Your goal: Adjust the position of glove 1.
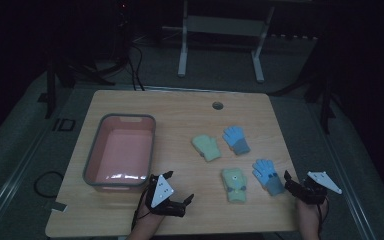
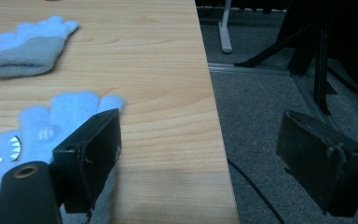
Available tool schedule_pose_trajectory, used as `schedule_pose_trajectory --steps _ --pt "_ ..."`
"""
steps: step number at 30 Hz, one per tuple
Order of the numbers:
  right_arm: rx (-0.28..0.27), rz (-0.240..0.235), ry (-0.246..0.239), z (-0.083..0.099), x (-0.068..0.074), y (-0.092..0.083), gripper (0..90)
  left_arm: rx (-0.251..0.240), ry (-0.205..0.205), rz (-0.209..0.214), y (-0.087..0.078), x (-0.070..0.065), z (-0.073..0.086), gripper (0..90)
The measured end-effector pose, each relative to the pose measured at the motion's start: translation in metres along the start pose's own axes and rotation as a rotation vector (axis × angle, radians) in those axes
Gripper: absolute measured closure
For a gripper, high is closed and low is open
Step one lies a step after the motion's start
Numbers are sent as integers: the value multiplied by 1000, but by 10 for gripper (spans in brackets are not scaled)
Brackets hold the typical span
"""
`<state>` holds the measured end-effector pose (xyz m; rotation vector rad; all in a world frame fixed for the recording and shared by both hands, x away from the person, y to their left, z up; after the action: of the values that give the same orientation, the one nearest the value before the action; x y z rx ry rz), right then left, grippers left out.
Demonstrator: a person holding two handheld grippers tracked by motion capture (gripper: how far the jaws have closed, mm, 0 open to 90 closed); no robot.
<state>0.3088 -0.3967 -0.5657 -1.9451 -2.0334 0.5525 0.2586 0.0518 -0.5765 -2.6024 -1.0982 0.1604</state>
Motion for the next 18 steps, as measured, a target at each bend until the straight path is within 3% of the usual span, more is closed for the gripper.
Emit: schedule_pose_trajectory --steps 3,9,18 --pt "13 -6 2 0 0 1 140 2 13 -2 0 -1 0 3" --pt "21 -4 -2 0 0 2 140 2 -17 -4 0 1 0 3" --pt "36 -9 -7 0 0 3 140 -1 -16 -1 0 1 0 3"
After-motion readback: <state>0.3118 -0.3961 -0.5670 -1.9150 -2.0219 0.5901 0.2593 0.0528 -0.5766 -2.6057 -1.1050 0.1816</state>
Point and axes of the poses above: each handheld gripper's, and its own axes: y roughly forward along the jaws, z roughly out of its underside, x roughly to its left, the point moved 3 cm from there along y, roughly forward along the jaws, and after that the axes turned 1 degree about -y, right-handed, at the moved point
